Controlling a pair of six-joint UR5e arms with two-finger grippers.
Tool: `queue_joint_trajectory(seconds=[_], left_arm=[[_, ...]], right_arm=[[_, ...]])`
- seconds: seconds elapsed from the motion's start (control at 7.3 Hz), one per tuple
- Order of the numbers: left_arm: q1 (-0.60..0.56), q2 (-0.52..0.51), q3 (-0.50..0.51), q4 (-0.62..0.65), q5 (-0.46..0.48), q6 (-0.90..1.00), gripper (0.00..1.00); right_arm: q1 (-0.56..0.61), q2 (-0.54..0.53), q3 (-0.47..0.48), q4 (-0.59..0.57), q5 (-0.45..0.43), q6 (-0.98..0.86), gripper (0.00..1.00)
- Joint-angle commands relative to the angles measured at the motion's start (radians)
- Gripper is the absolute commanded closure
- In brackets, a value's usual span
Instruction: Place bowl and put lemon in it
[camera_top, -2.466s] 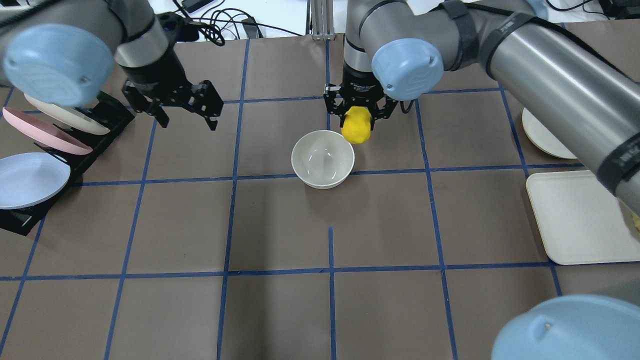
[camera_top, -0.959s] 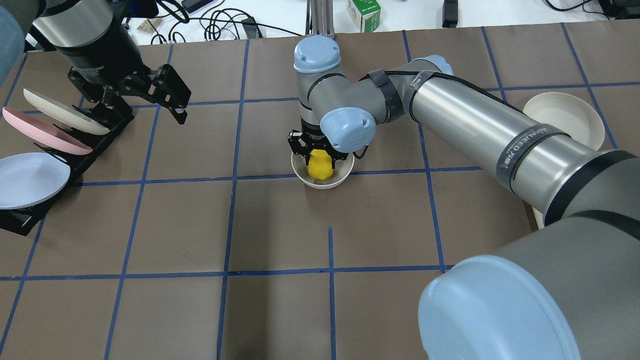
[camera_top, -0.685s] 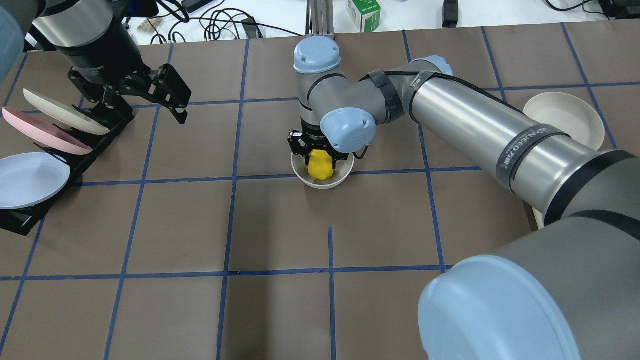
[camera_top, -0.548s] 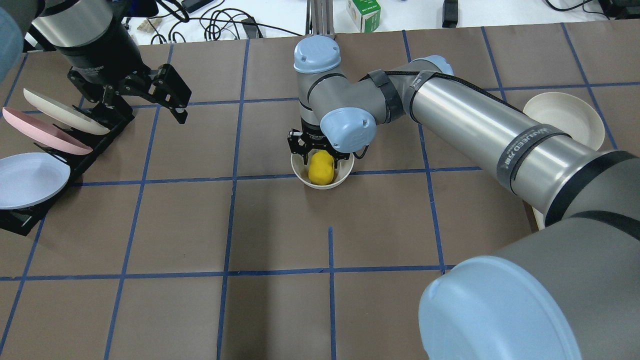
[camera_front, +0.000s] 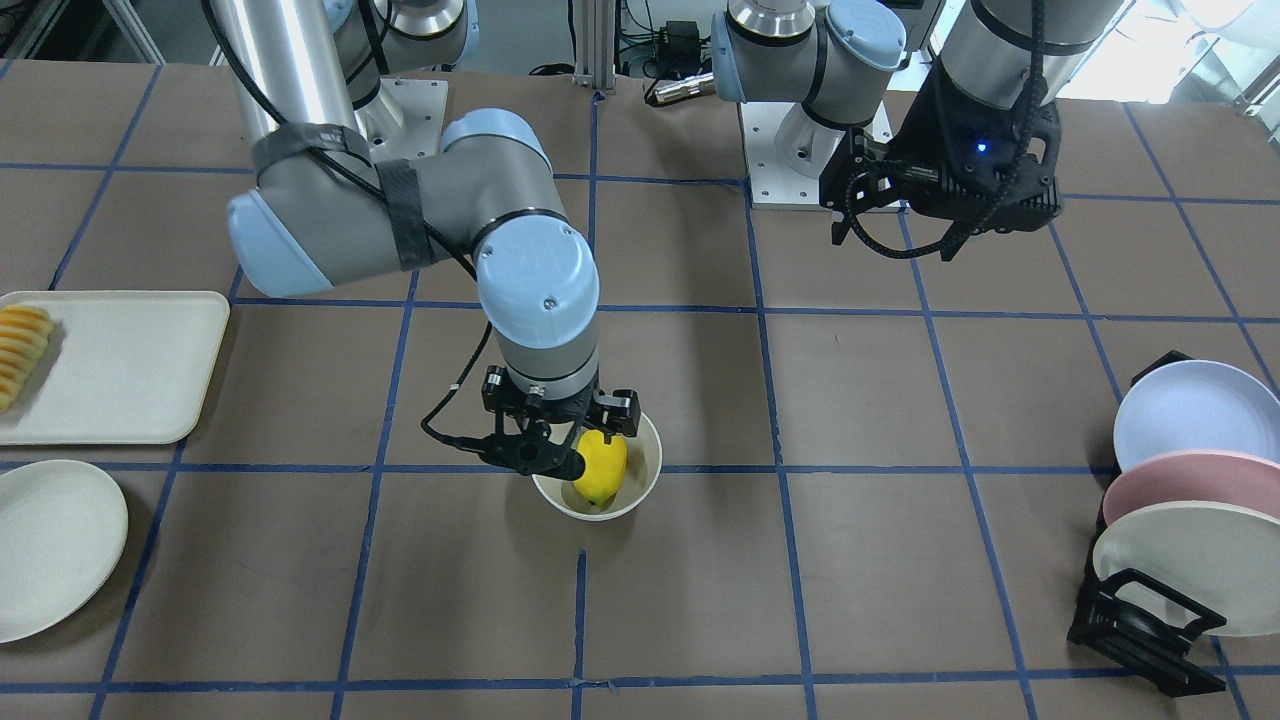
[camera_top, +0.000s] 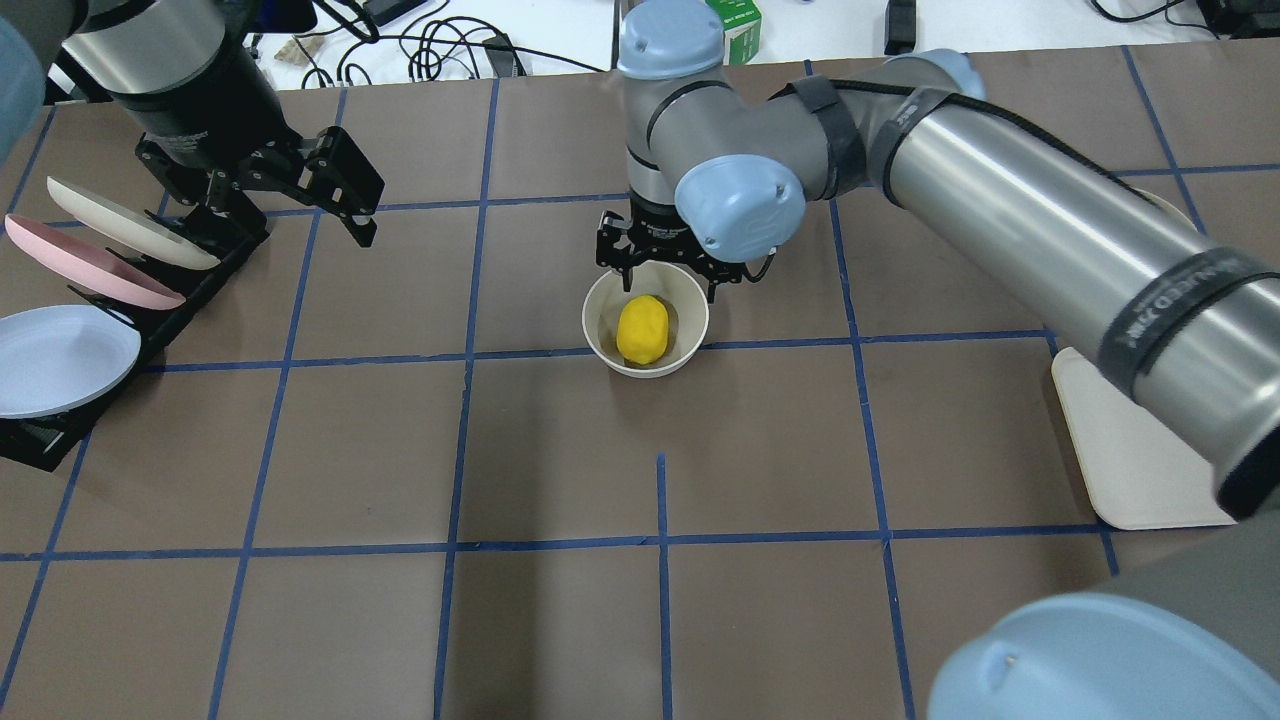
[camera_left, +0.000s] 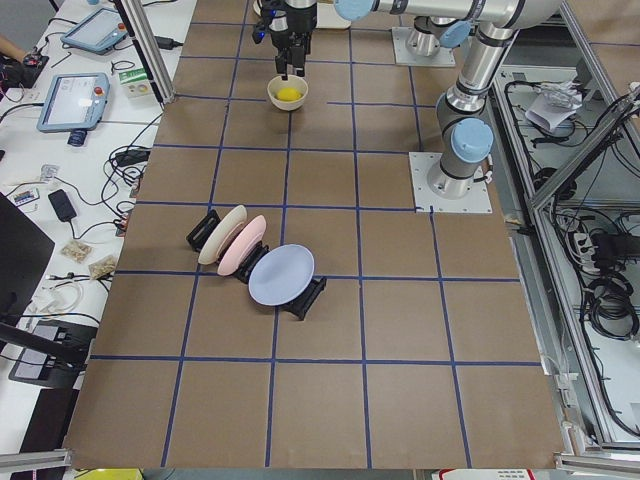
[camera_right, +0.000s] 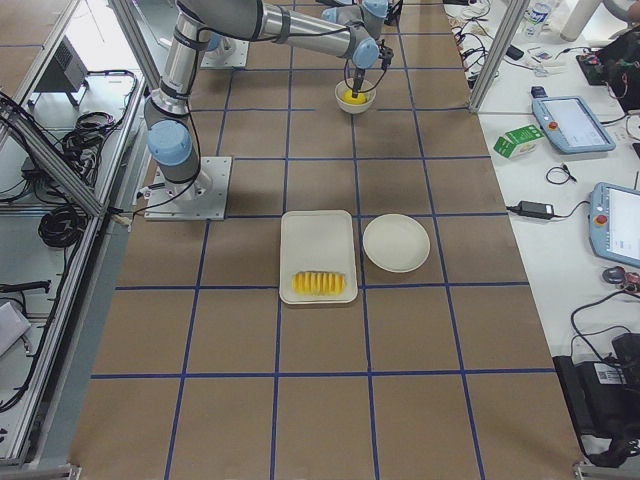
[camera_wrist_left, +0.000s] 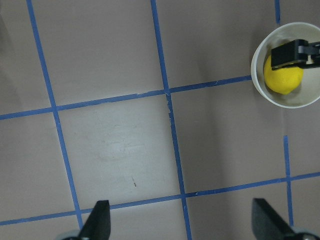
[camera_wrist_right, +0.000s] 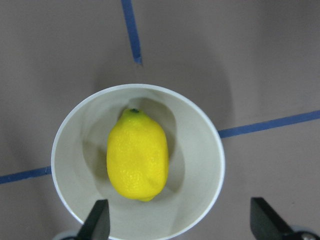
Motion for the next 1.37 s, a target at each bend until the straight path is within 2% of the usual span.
queue_joint_trajectory(seconds=[0.0, 0.14, 0.27, 0.41, 0.55, 0.68, 0.82, 1.23], left_arm=[[0.0, 0.0, 0.0, -0.002, -0.001, -0.003, 0.0], [0.0, 0.004, 0.0, -0.002, 0.001, -0.003, 0.0], [0.0, 0.003, 0.0, -0.002, -0.001, -0.003, 0.0], [0.0, -0.002, 0.0, -0.002, -0.002, -0.005, 0.0], [0.0, 0.0, 0.002, -0.002, -0.002, -0.005, 0.0], [0.0, 0.0, 0.002, -0.002, -0.002, -0.005, 0.0], [0.0, -0.002, 0.002, -0.002, -0.002, -0.005, 0.0], [0.0, 0.0, 0.002, -0.002, -0.001, -0.005, 0.0]], right_arm=[[-0.123, -0.167, 0.007, 0.058, -0.003, -0.029, 0.0], [-0.207, -0.235, 0.012, 0.102, -0.015, -0.093, 0.0], [-0.289, -0.254, 0.012, 0.119, -0.015, -0.177, 0.0], [-0.321, -0.293, 0.014, 0.124, -0.017, -0.304, 0.0], [-0.341, -0.322, 0.039, 0.171, -0.035, -0.345, 0.0], [-0.337, -0.367, 0.076, 0.29, -0.14, -0.354, 0.0], [-0.338, -0.392, 0.114, 0.3, -0.153, -0.368, 0.0], [-0.331, -0.416, 0.133, 0.299, -0.149, -0.417, 0.0]])
